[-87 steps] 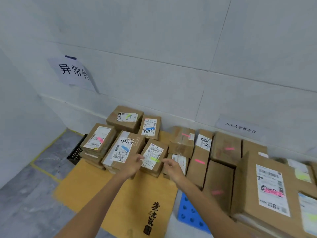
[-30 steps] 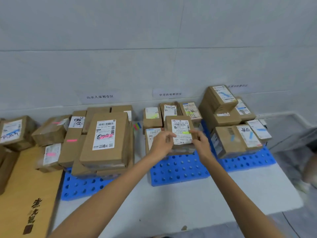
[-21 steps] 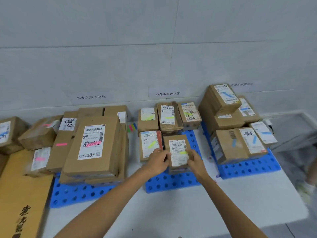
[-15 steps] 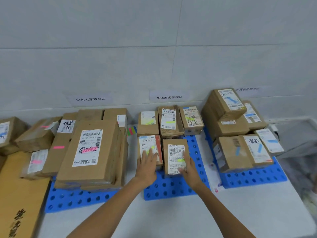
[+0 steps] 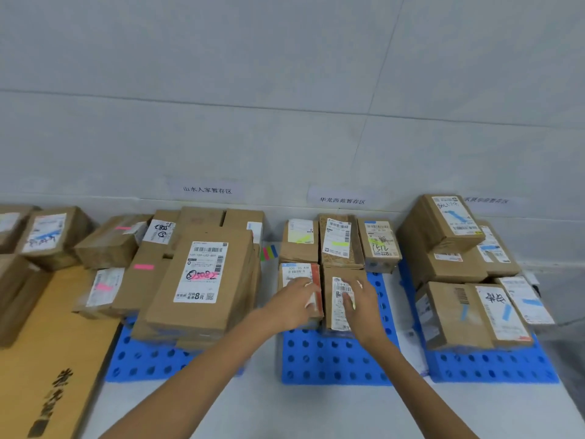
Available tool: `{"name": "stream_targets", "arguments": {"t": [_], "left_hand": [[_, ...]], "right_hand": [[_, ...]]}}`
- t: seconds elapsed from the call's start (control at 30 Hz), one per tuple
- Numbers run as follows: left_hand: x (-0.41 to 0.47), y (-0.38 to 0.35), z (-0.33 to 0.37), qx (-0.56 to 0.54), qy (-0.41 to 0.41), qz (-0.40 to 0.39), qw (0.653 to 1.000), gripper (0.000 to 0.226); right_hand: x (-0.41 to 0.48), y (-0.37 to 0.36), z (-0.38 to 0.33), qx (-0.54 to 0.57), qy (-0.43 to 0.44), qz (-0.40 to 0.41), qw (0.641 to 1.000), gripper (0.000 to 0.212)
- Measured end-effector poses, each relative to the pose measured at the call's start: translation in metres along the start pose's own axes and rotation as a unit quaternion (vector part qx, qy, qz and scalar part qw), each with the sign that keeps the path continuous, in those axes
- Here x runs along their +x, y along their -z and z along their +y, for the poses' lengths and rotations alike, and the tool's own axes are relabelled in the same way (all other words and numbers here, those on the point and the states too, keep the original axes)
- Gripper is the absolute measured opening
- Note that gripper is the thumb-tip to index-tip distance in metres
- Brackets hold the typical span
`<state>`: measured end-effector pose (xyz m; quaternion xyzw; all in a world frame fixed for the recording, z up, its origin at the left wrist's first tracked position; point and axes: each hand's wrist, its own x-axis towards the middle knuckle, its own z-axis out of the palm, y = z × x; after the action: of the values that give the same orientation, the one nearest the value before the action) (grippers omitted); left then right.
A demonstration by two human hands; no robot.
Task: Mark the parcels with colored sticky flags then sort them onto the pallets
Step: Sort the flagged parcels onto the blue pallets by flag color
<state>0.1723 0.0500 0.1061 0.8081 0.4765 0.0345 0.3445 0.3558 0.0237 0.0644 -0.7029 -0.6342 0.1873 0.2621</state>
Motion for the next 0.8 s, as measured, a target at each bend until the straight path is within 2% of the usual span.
{"name": "stream_targets", "arguments": {"t": [0.13, 0.3, 0.4, 0.5, 0.67, 0.73, 0.8], "left_hand": [[-0.042, 0.079, 0.004, -0.021, -0.047, 0.168, 0.984, 0.032], [-0.123, 0.164, -0.062, -0.093, -0.002, 0.307, 0.947, 0.025], [-0.175, 0.188, -0.121, -0.127, 0.039, 0.363, 0.922, 0.025], [-0.216, 0.197, -0.190, -0.173, 0.095, 0.376, 0.905, 0.025], [-0.253, 0.219, -0.303, -0.183, 0.182, 0.380, 0.888, 0.025], [-0.251, 0.229, -0.339, -0.192, 0.209, 0.365, 0.887, 0.026], [-0.240, 0.236, -0.374, -0.213, 0.241, 0.334, 0.886, 0.030]], "right_hand": [[0.015, 0.016, -0.105, 0.086, 0.116, 0.028, 0.989, 0.025], [0.009, -0.001, -0.242, 0.151, 0.232, 0.002, 0.961, 0.027], [-0.004, -0.034, -0.305, 0.183, 0.252, -0.033, 0.950, 0.027], [-0.011, -0.077, -0.356, 0.232, 0.236, -0.092, 0.939, 0.028], [0.015, -0.158, -0.414, 0.265, 0.147, -0.173, 0.937, 0.025], [0.037, -0.194, -0.429, 0.251, 0.080, -0.186, 0.947, 0.026], [0.058, -0.229, -0.443, 0.239, -0.022, -0.195, 0.951, 0.028]]}}
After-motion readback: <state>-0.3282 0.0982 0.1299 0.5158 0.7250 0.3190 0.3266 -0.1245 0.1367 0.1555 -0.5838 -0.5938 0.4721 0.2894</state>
